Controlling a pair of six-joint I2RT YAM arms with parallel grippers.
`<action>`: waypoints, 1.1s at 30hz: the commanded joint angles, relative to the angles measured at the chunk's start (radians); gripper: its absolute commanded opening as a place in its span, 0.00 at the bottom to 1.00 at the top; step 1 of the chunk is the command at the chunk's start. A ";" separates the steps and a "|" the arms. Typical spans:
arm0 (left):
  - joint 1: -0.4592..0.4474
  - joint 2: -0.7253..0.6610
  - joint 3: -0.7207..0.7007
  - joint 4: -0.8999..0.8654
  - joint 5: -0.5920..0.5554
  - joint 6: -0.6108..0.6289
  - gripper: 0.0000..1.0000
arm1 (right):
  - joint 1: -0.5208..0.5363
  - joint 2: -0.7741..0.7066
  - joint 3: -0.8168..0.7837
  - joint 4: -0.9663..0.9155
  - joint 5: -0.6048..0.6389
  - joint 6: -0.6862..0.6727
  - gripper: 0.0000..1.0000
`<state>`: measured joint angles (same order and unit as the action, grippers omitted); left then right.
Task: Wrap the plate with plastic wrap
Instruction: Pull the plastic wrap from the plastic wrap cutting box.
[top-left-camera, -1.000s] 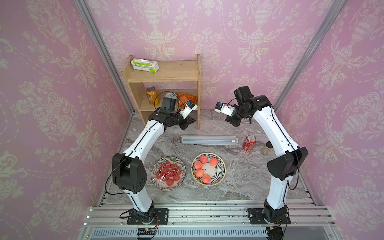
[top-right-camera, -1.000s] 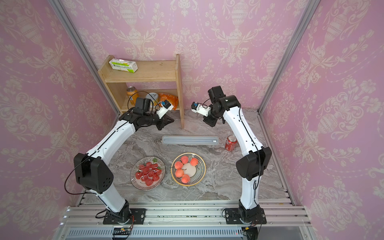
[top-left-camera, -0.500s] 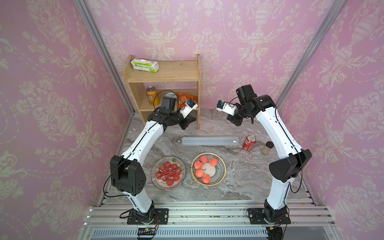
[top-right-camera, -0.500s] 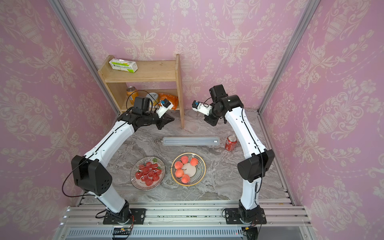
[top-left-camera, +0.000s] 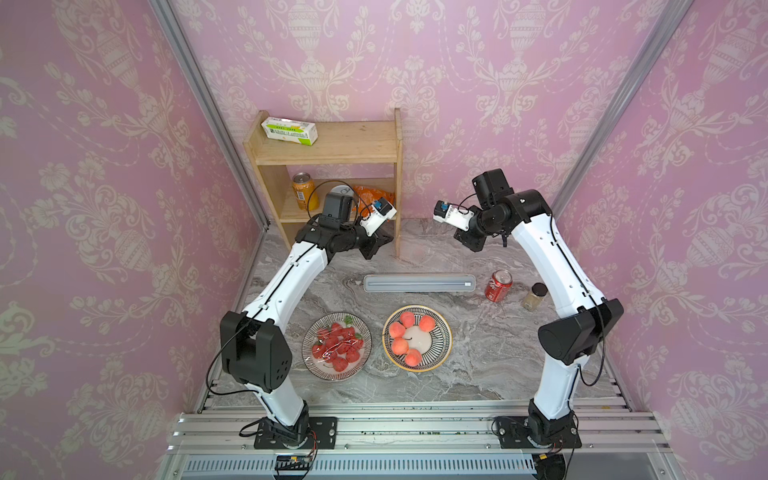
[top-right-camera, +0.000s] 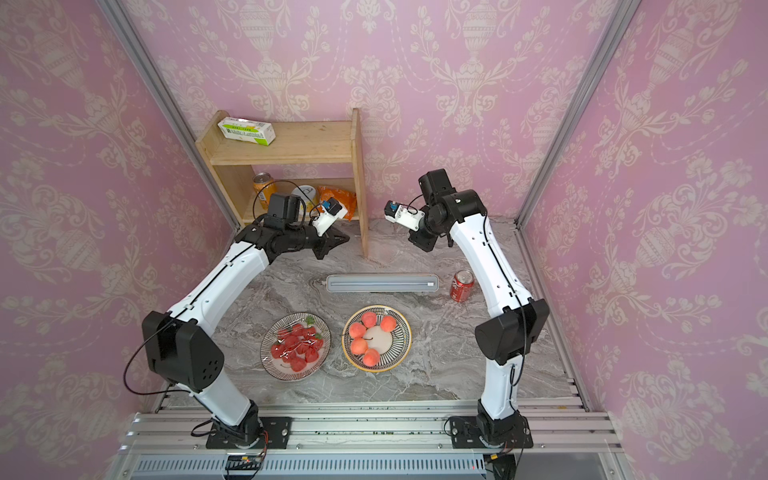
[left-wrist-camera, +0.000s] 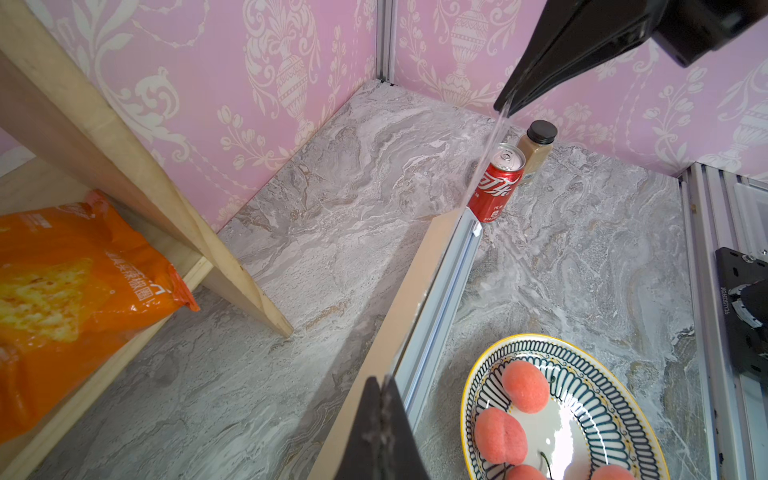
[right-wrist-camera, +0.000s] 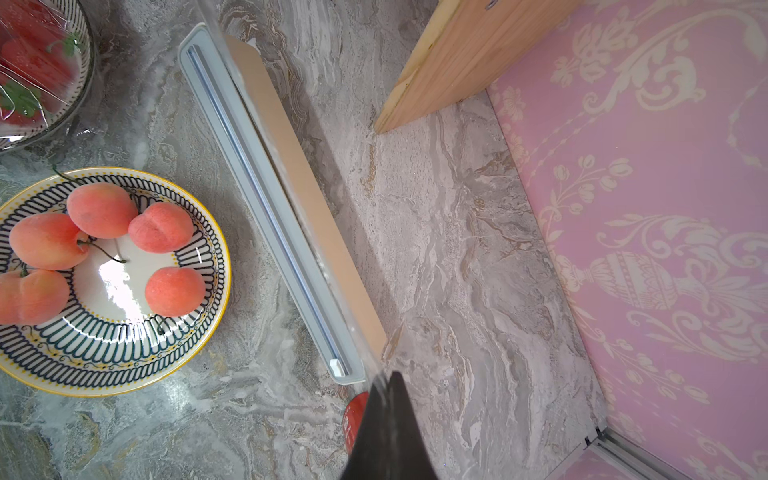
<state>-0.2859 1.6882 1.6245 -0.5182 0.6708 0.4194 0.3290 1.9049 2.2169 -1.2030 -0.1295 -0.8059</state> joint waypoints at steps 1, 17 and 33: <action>-0.002 -0.050 0.024 0.035 -0.005 -0.021 0.00 | 0.002 -0.049 0.030 0.036 0.016 0.030 0.00; -0.003 -0.058 0.029 0.055 -0.011 -0.021 0.00 | 0.005 -0.057 0.033 0.061 0.043 0.037 0.00; -0.003 -0.073 0.045 0.109 -0.057 -0.032 0.00 | 0.011 -0.060 0.088 0.088 0.076 0.034 0.00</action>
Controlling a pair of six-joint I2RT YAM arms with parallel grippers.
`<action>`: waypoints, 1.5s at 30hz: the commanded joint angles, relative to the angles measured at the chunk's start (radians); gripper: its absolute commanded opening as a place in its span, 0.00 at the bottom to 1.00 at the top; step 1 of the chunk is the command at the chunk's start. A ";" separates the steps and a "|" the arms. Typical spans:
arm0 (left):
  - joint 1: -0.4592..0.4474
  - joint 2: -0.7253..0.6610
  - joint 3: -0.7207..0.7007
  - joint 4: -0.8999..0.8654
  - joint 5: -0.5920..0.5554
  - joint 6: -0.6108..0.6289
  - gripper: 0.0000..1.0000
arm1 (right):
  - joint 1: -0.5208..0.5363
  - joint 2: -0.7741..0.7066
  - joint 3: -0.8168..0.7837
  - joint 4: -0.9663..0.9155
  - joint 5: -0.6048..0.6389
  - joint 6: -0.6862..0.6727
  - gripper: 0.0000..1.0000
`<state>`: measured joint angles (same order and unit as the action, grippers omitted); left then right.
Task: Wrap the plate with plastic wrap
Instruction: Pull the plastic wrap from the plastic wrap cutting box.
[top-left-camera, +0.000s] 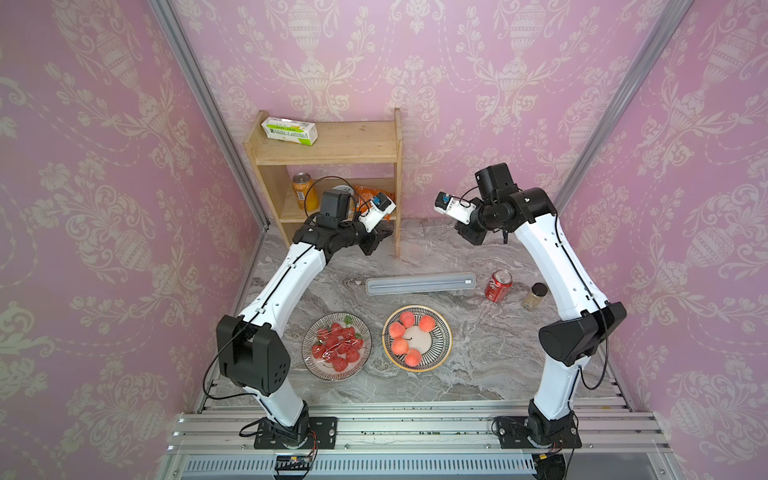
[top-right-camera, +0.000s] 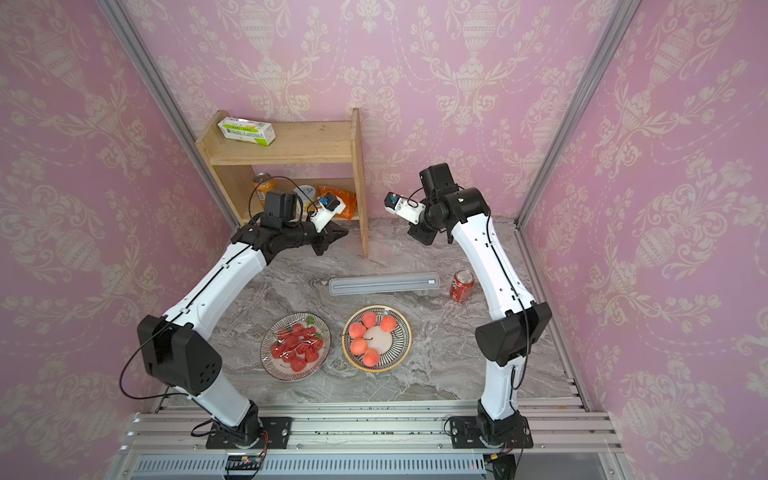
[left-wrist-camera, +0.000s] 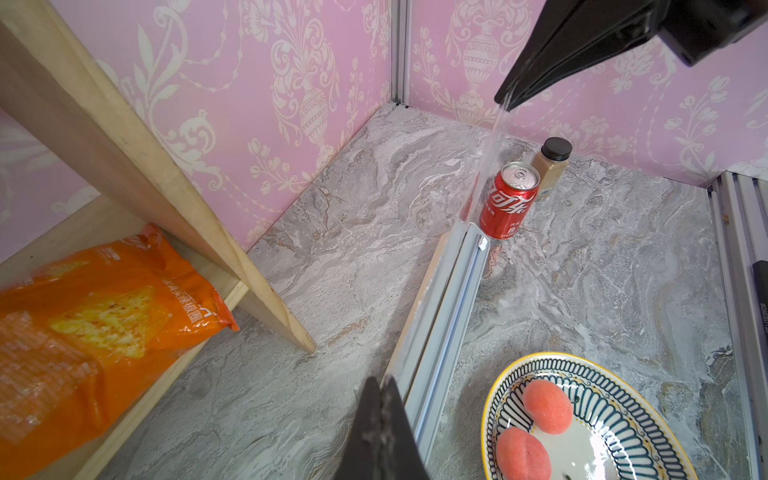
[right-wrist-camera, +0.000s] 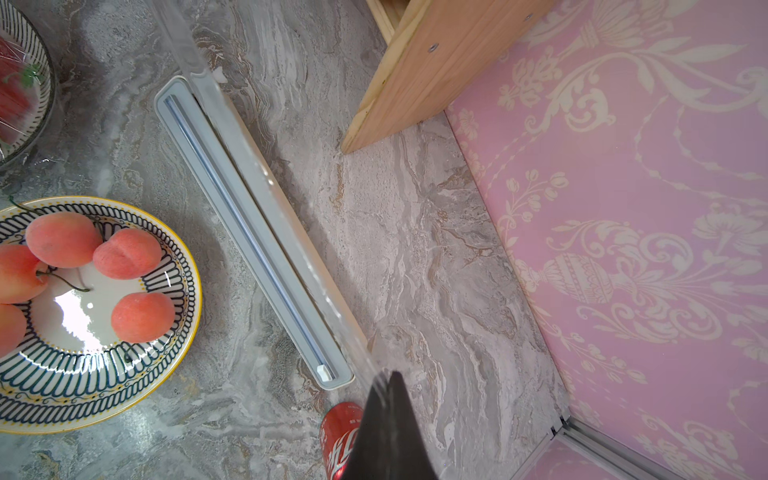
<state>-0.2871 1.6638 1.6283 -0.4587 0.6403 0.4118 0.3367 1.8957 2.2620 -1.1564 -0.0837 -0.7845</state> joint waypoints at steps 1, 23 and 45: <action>-0.002 -0.051 0.041 0.055 -0.027 -0.026 0.00 | 0.004 -0.050 0.046 0.043 0.032 0.013 0.00; -0.002 -0.097 0.051 0.141 -0.057 -0.056 0.00 | 0.026 -0.064 0.137 0.078 0.070 -0.004 0.00; -0.003 -0.103 0.056 0.158 -0.083 -0.053 0.00 | 0.043 -0.064 0.148 0.089 0.093 -0.015 0.00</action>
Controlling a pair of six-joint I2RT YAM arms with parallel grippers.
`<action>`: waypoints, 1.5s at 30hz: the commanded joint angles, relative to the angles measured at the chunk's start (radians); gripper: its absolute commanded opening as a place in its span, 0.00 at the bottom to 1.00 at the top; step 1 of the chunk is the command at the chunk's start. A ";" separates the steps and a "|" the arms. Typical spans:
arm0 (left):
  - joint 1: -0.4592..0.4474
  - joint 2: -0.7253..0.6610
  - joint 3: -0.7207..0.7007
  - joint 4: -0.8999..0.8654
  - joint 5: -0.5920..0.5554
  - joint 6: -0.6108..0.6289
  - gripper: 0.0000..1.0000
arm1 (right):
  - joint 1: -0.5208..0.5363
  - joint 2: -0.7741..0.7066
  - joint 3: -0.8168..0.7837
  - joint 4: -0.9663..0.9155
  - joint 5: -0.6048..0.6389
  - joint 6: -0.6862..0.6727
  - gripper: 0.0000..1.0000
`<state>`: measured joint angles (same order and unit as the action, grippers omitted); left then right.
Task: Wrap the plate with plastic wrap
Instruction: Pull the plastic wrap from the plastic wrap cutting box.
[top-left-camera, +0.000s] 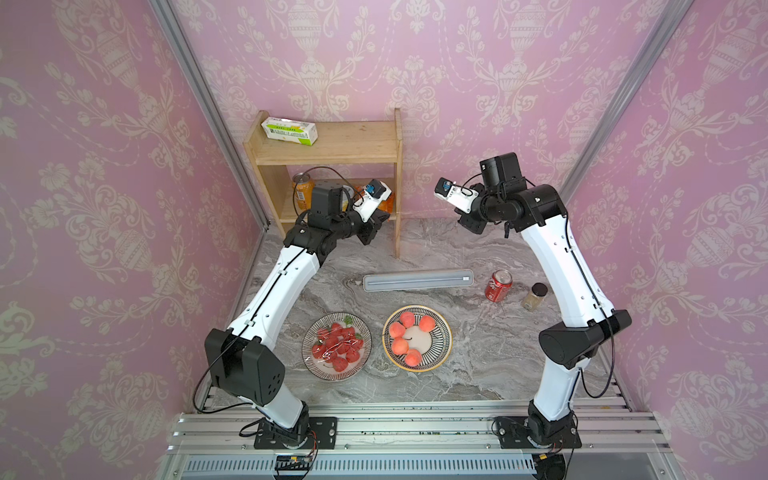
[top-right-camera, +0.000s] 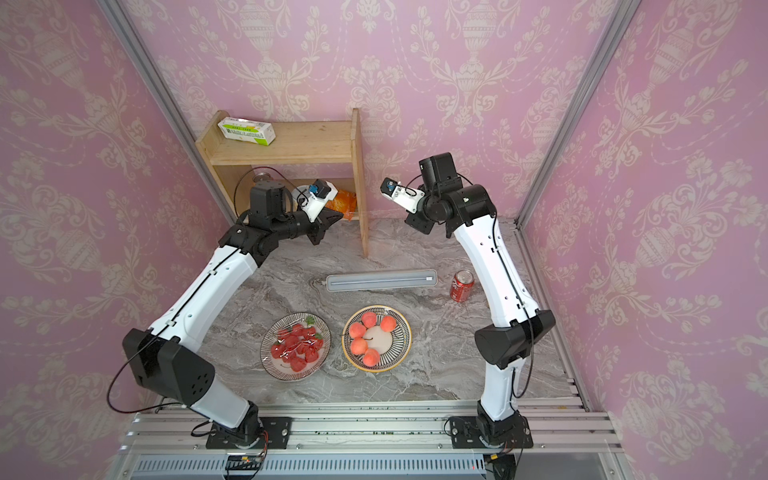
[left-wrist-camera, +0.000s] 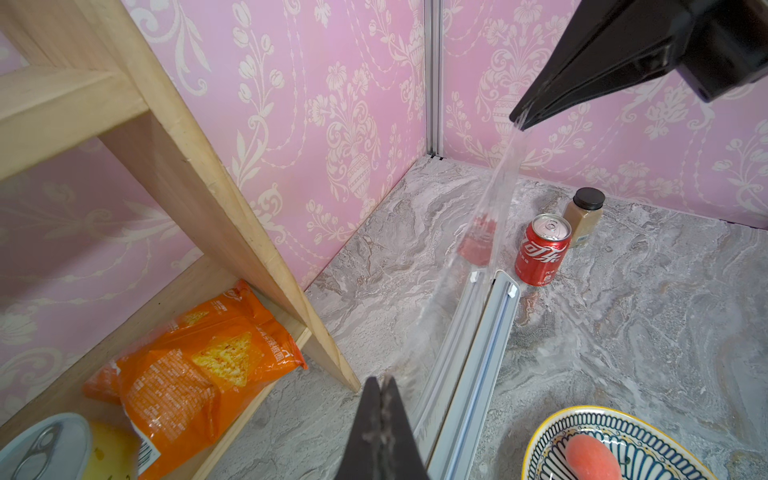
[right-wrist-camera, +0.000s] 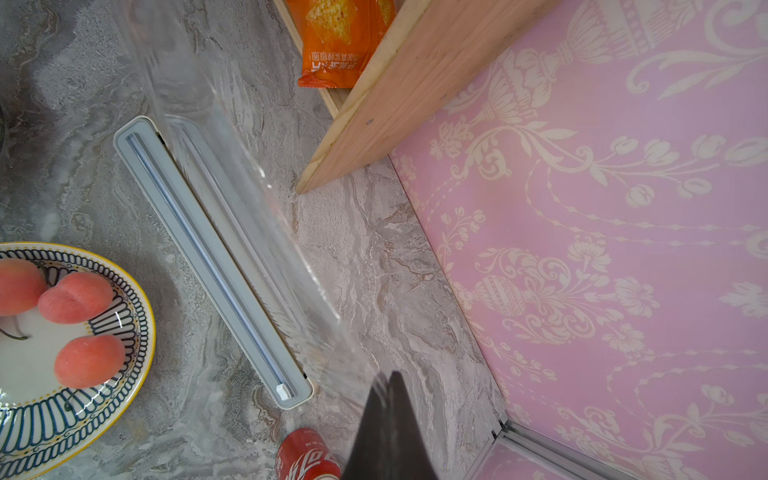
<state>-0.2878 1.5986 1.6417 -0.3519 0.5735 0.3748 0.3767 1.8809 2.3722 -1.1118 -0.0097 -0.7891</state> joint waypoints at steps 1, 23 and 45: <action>-0.001 -0.038 0.042 0.051 -0.016 -0.016 0.00 | 0.002 -0.049 0.037 0.044 0.020 -0.011 0.00; -0.001 -0.066 -0.049 0.046 -0.021 -0.019 0.00 | 0.005 -0.113 -0.201 0.107 0.018 0.033 0.00; -0.094 -0.271 -0.248 -0.003 -0.076 -0.053 0.00 | 0.019 -0.251 -0.478 0.219 0.012 0.080 0.00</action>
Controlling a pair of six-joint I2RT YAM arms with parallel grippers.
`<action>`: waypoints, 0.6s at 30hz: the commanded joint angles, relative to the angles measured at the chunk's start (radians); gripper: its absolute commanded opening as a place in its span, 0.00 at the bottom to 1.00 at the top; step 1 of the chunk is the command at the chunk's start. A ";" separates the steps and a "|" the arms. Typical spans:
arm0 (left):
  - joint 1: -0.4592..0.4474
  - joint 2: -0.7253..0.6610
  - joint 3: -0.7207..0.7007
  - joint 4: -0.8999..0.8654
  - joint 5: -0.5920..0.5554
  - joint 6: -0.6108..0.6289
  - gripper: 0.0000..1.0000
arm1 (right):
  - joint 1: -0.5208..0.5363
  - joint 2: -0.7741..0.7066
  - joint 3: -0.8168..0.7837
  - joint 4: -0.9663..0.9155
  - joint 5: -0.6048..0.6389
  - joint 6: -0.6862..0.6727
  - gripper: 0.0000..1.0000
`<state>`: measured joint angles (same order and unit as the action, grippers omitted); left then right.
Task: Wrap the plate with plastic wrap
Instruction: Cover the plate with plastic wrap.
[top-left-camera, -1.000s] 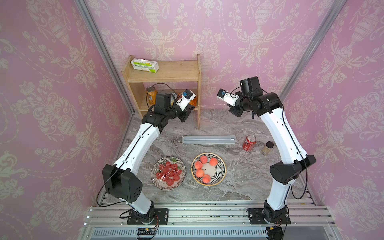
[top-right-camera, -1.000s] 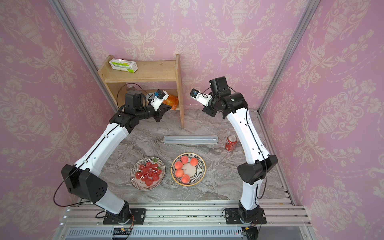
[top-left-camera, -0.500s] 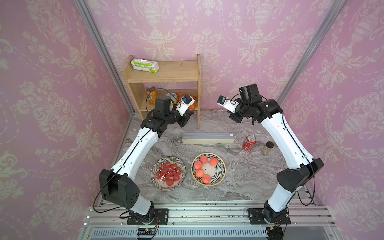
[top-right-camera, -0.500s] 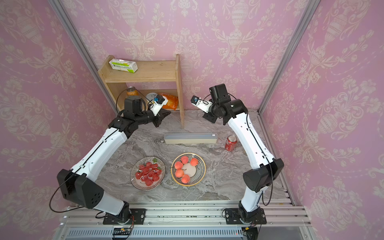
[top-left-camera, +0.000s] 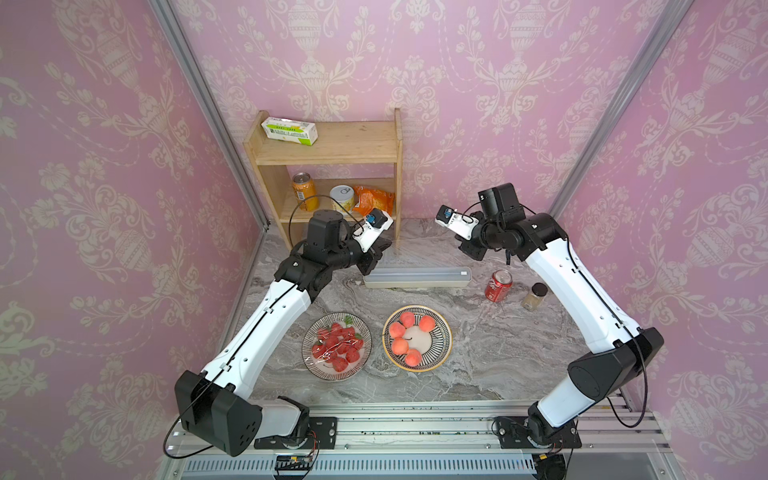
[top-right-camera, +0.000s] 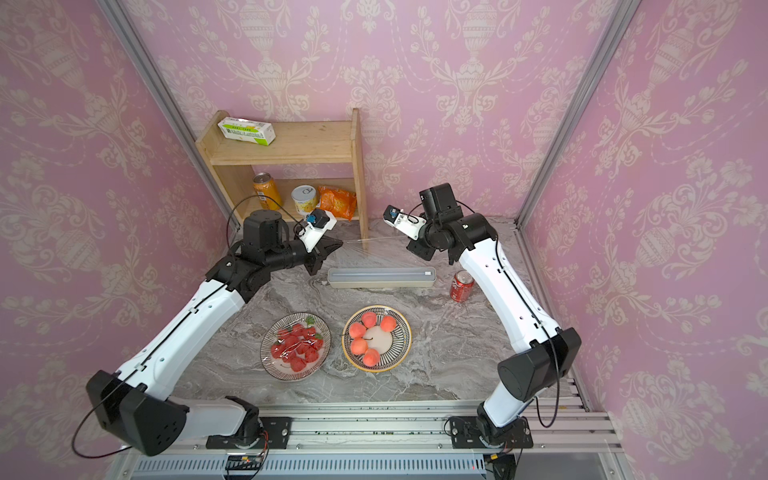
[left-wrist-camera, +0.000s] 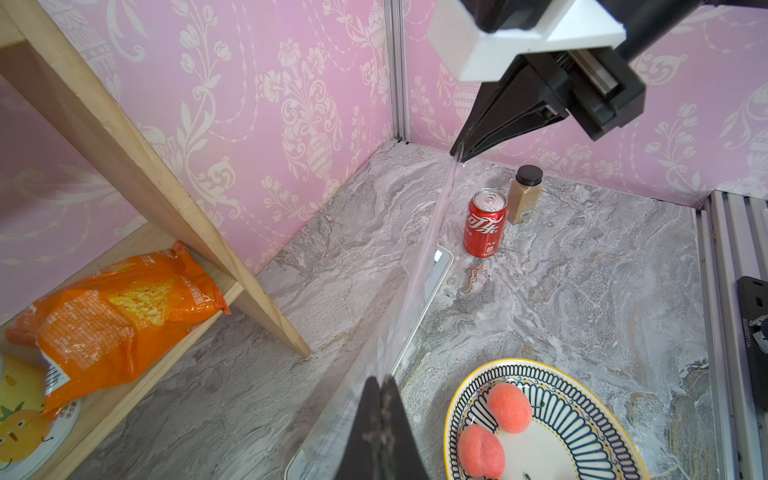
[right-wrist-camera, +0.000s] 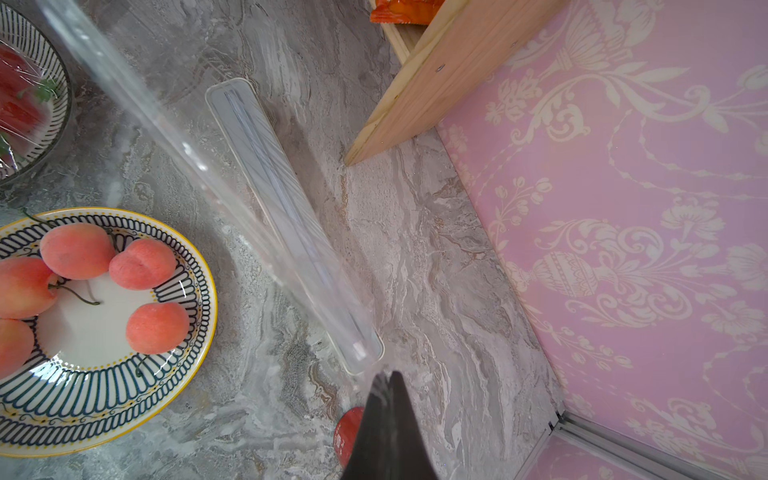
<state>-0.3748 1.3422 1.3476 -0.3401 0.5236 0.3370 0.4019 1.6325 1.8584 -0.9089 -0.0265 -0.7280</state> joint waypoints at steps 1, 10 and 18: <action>-0.012 -0.006 0.069 -0.025 -0.029 -0.011 0.00 | -0.008 0.002 0.056 0.012 0.029 0.019 0.00; -0.041 0.033 0.211 -0.073 -0.074 0.051 0.00 | -0.008 0.042 0.208 -0.054 0.018 -0.006 0.00; -0.042 0.026 0.218 -0.093 -0.096 0.077 0.00 | -0.007 0.010 0.178 -0.067 -0.009 -0.004 0.00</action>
<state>-0.4107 1.3781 1.5402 -0.4496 0.4492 0.3855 0.4000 1.6547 2.0487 -0.9565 -0.0212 -0.7319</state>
